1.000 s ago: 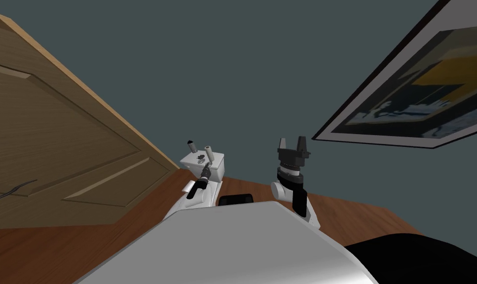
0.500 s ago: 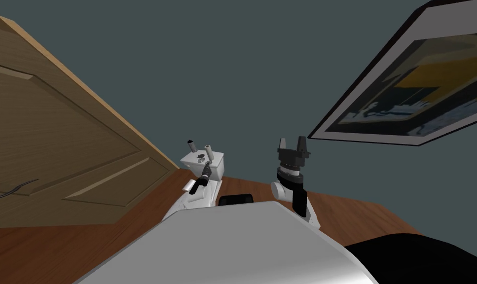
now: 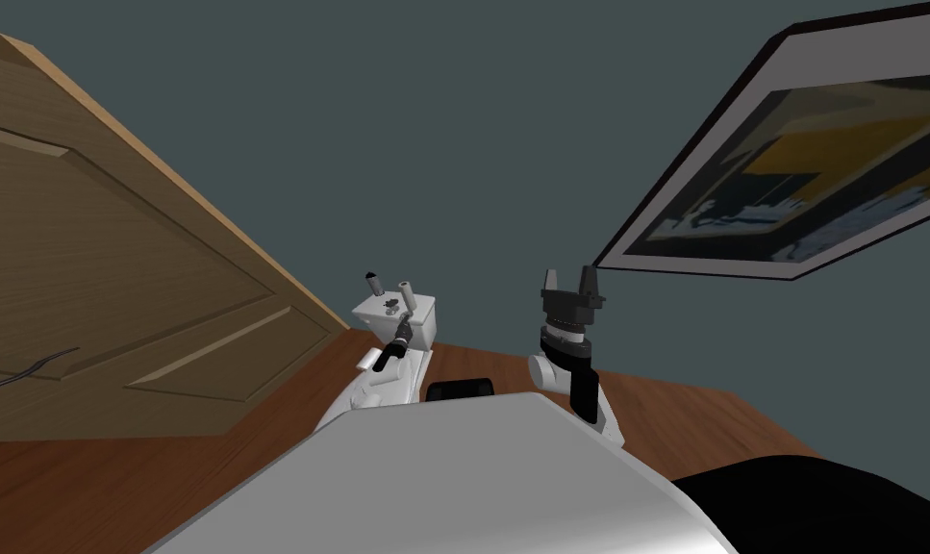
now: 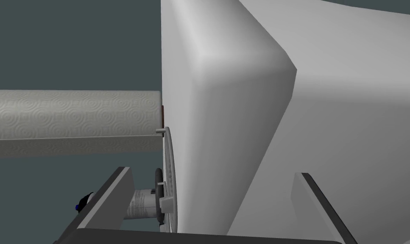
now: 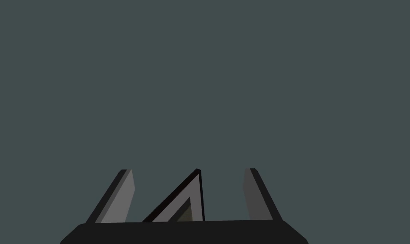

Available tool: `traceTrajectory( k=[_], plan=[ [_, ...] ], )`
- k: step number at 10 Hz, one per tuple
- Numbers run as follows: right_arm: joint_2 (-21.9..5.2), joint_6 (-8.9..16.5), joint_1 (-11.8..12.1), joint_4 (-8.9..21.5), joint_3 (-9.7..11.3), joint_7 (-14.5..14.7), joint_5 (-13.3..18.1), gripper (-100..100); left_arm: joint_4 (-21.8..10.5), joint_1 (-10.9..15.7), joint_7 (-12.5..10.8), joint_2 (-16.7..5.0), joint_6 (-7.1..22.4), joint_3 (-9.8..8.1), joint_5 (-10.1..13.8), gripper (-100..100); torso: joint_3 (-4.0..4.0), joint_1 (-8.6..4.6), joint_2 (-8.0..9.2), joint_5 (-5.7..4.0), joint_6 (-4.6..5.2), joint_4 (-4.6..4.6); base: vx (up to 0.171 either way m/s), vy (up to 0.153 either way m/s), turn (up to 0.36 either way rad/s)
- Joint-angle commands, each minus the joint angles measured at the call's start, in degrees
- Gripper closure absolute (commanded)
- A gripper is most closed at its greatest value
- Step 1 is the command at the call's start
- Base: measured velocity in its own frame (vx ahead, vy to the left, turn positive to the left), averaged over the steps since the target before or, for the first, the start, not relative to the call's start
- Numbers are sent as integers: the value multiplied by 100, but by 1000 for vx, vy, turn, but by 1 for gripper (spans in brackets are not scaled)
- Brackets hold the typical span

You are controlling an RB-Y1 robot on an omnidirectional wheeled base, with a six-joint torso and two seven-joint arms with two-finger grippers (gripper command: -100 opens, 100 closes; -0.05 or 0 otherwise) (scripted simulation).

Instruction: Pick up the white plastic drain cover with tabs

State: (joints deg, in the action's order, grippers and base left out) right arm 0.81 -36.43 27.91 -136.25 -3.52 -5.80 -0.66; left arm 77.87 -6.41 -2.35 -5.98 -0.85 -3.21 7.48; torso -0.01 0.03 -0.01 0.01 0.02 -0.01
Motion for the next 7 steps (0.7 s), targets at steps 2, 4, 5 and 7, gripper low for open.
traceTrajectory(
  k=[2, 4, 5, 7],
  plan=[
    [0, 0, -1, 0, 0, 0, 0, 0, -499, 462, -88, -157, -159, -81, 22, -100, 8, -8, 17, -2, 2, 3, -78, -27, -44],
    [0, 0, 0, 0, 0, 0, 0, 0, -791, 572, -88, -157, -159, -81, 22, -100, 8, -7, 14, -2, 0, 3, -24, -9, 4],
    [0, 0, 0, 0, 0, 0, 0, 0, -1013, 828, -192, -347, -334, -151, 61, -100, 2, -3, 4, -1, 0, 1, -62, -17, -59],
    [0, 0, -1, 0, 0, 0, 0, 0, -1399, 1127, -192, -347, -334, -151, 61, -100, 13, -10, 21, -2, 4, 7, -66, -21, -5]
  ],
)
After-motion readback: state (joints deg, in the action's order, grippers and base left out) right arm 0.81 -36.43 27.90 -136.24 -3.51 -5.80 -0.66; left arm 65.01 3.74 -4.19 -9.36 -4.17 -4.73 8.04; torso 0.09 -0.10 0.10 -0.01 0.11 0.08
